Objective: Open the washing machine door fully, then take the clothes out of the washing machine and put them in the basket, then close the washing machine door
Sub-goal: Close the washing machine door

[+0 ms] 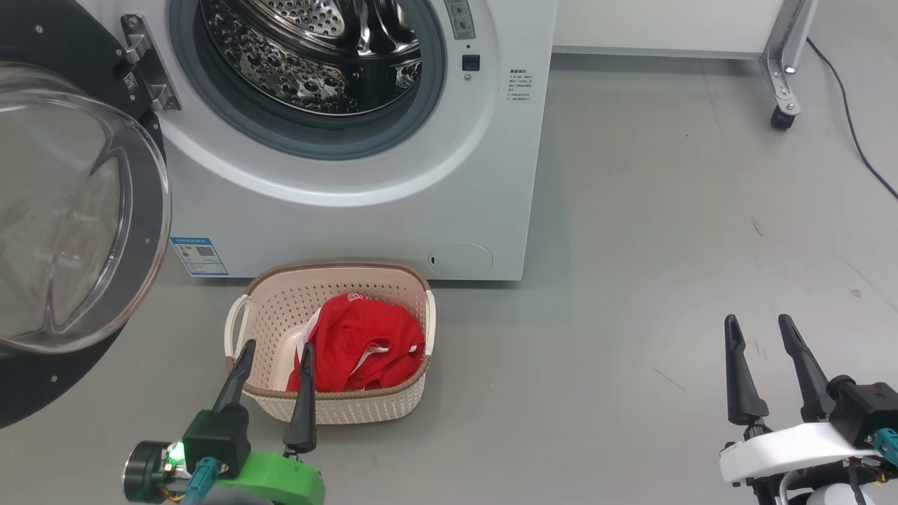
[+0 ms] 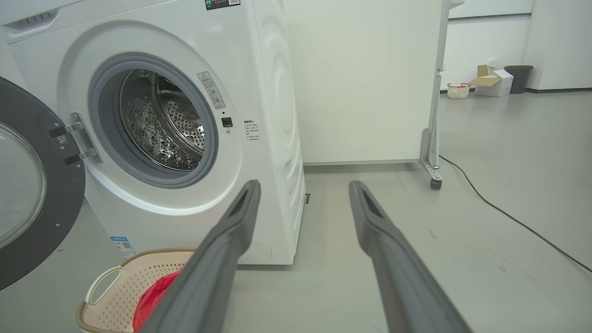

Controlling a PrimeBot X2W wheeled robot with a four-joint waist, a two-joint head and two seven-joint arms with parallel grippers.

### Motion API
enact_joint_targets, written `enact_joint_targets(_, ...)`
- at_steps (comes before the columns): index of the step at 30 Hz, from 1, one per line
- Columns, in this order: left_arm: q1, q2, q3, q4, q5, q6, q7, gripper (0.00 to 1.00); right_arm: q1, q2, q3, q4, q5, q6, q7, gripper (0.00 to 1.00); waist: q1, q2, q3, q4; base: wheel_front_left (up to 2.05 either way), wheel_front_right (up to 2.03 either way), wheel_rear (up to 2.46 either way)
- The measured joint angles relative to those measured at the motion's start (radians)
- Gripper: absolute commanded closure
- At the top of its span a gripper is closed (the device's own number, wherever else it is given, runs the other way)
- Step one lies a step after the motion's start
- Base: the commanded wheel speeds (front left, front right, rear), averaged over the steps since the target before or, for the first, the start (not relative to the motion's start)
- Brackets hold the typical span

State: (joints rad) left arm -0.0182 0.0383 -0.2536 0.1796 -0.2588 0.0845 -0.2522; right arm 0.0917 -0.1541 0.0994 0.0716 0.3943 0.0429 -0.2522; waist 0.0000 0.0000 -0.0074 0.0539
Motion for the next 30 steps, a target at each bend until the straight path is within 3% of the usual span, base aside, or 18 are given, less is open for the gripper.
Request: enact_joint_targets(30,0.002,0.001,-0.023,0.009,0.000,-0.002,0.000,0.00,0.001,0.011,0.000,0.002,-0.010,0.018,0.000,0.00,0.0000,0.0000,-0.009,0.019,0.00,0.00,0.00)
